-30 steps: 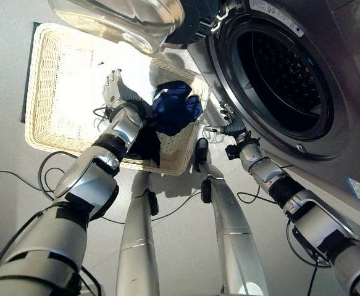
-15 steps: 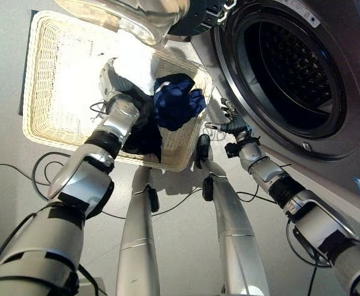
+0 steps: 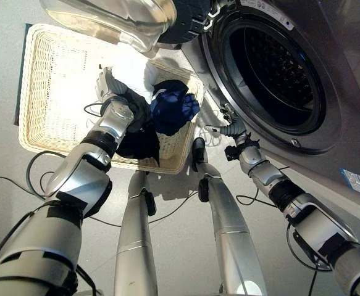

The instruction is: Put the clothes into the washing machine.

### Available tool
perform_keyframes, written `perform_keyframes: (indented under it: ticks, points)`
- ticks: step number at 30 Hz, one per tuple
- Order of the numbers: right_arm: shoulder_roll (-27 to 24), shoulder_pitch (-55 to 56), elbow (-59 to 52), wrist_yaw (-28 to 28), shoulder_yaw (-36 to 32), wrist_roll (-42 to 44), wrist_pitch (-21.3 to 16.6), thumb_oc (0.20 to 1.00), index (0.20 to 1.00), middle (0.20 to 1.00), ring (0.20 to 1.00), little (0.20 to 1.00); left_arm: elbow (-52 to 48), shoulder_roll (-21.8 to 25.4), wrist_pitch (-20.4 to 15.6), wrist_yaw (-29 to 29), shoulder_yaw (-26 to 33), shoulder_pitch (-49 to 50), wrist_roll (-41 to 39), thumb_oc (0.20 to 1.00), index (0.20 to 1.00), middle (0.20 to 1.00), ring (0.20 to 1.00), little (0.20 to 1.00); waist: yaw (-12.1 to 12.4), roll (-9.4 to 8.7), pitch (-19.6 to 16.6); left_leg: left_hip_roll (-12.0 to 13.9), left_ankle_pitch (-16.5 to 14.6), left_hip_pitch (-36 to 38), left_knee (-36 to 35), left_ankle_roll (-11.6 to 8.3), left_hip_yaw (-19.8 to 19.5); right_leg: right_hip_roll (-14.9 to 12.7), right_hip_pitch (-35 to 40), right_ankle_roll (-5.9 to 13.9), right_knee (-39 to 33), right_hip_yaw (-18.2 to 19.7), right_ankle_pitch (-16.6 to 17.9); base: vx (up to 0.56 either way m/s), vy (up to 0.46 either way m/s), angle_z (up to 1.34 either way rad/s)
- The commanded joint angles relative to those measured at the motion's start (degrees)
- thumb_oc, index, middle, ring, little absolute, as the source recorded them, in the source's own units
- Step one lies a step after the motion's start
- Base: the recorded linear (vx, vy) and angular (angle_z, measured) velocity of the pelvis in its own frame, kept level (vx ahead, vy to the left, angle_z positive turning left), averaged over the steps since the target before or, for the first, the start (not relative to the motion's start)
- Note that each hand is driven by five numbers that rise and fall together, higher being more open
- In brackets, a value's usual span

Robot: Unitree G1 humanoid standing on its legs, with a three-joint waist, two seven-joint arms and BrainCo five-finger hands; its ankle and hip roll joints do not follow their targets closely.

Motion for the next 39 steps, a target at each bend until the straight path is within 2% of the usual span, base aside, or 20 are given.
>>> perform_keyframes:
  ticks: [1,4,10,19,25,33,34,39]
  points:
    - [-0.34,2.06,-1.79,-0.40,-0.95,0.43,-3.97,1.000,1.000,1.000,1.000,1.000,0.39,-1.30,-7.25,2.63,3.31,-0.74,4.22,0.200,0.200,0.200,0.200,0.200,1.11,0.06,-0.61,-3.42,-3.21,1.31,3.51,1.04,4.47,4.00,3.57,3.89,-5.95,-0.53,4.58,-0.03,0.019,-0.01]
    - [-0.19,2.46,-2.00,-0.49,-1.20,0.06,-3.76,1.000,1.000,1.000,1.000,1.000,-0.52,-1.24,-8.26,2.36,3.47,-0.25,4.56,0.200,0.200,0.200,0.200,0.200,1.23,0.18,-0.61,-3.47,-3.32,2.10,3.27,1.11,4.45,4.02,4.27,3.90,-5.87,-0.49,4.42,0.00,0.000,0.00]
    - [-0.16,3.87,-3.15,-0.55,-1.77,-0.68,-2.24,1.000,1.000,1.000,1.000,1.000,-4.74,-0.55,-13.66,0.05,5.25,1.97,2.44,0.200,0.200,0.200,0.200,0.200,1.84,0.48,-0.61,-3.80,-3.66,4.59,2.30,1.42,4.11,3.95,6.62,3.85,-6.11,-0.81,3.98,-0.01,0.003,0.00]
    - [-0.02,7.23,-5.33,-1.43,-3.04,-2.68,-0.83,1.000,1.000,1.000,1.000,1.000,-13.76,-1.27,-17.02,-0.13,7.32,7.81,4.05,0.200,0.200,0.200,0.200,0.200,3.07,1.03,-0.61,-4.29,-4.34,7.61,1.09,2.01,3.72,3.64,9.62,3.96,-6.44,-1.59,3.18,0.00,0.000,0.00]
    - [-0.29,9.66,-7.30,-1.62,-3.82,-4.32,0.01,1.000,1.000,1.000,1.000,1.000,-18.86,-1.02,-17.56,-0.16,8.34,12.33,4.80,0.200,0.200,0.200,0.200,0.200,3.82,1.38,-0.61,-4.66,-4.84,8.83,0.96,2.31,3.21,3.21,10.92,4.00,-6.75,-2.20,2.91,0.00,0.000,0.00]
    - [-0.12,12.61,-9.51,-2.37,-4.93,-5.50,0.22,1.000,1.000,1.000,1.000,1.000,-25.69,-1.84,-21.98,-2.37,10.98,18.69,0.86,0.200,0.200,0.200,0.200,0.200,4.83,2.12,-0.61,-5.09,-5.21,9.67,0.72,2.67,2.78,2.70,11.95,4.06,-6.97,-2.99,2.57,0.00,-0.001,0.02]
    - [-0.05,13.96,-10.70,-2.49,-5.55,-5.99,0.00,1.000,1.000,1.000,1.000,1.000,-28.64,-2.78,-23.75,-2.92,12.06,21.73,2.20,0.200,0.200,0.200,0.200,0.200,5.26,2.40,-0.61,-5.25,-5.33,9.88,0.68,2.83,2.63,2.42,12.14,4.07,-6.96,-3.32,2.59,0.00,0.000,0.00]
    - [-0.40,15.33,-13.33,-1.56,-6.72,-7.54,-1.74,1.000,1.000,1.000,1.000,1.000,-34.65,-3.44,-26.14,-3.88,12.95,26.75,6.18,0.200,0.200,0.200,0.200,0.200,6.06,2.89,-0.61,-5.75,-5.57,10.36,0.62,3.20,2.14,2.15,12.72,4.02,-7.05,-3.64,2.50,0.00,0.000,0.05]
